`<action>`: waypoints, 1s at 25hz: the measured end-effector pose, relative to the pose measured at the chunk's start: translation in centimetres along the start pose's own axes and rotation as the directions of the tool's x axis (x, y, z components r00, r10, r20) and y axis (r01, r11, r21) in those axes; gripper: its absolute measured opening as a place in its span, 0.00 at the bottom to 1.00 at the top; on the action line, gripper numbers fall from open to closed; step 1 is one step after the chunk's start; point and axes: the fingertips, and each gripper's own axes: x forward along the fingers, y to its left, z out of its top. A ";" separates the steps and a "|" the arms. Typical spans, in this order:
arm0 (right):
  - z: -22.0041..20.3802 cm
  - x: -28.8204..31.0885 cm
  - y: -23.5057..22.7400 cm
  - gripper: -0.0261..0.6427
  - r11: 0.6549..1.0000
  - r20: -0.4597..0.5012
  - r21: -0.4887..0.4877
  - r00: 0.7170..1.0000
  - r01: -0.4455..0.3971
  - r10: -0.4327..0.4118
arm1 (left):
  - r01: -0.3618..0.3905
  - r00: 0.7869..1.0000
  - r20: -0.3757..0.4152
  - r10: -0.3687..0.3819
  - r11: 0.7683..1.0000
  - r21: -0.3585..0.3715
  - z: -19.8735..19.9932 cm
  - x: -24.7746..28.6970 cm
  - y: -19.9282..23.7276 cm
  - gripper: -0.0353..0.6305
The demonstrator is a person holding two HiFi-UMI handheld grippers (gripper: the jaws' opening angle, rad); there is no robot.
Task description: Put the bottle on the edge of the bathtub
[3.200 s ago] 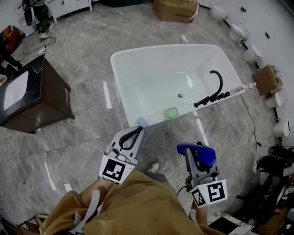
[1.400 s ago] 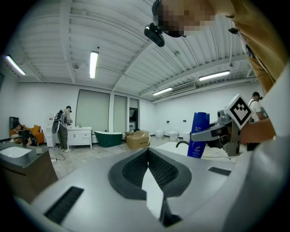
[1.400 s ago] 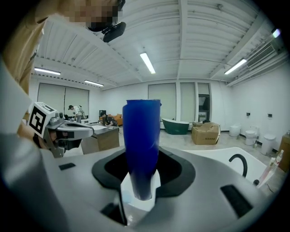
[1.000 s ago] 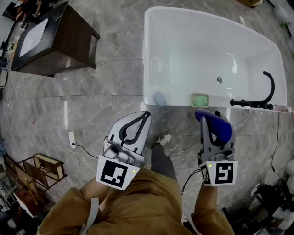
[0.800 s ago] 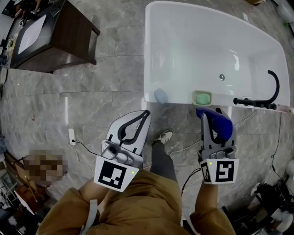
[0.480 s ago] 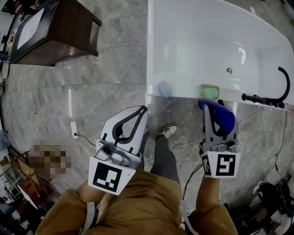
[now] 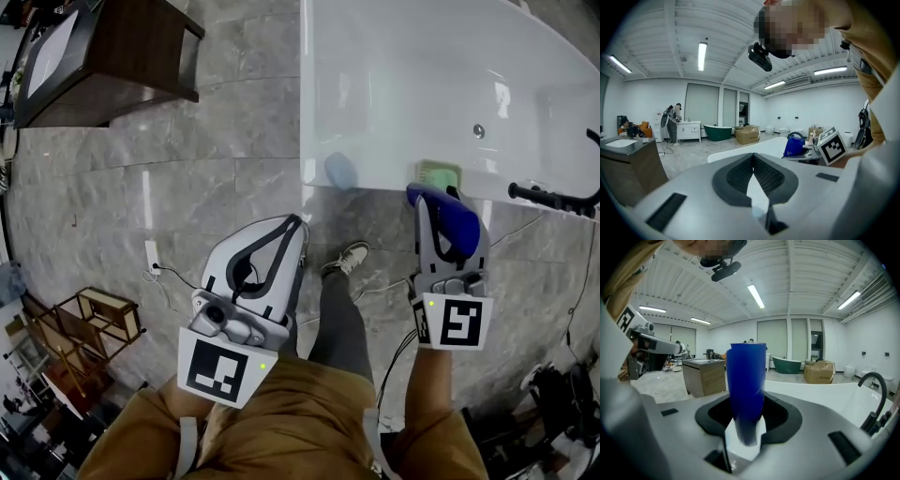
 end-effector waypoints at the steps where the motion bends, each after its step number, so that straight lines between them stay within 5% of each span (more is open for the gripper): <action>1: -0.5 0.6 0.1 0.28 1.000 -0.003 -0.002 1.000 -0.003 0.003 | 0.000 1.000 -0.003 0.000 1.000 -0.004 -0.4 0.3 0.2 0.06; 25: -9.5 8.0 1.0 0.28 0.999 -0.048 -0.033 0.999 -0.028 0.026 | -0.019 0.997 -0.069 0.017 0.999 -0.030 -5.4 3.0 1.5 0.06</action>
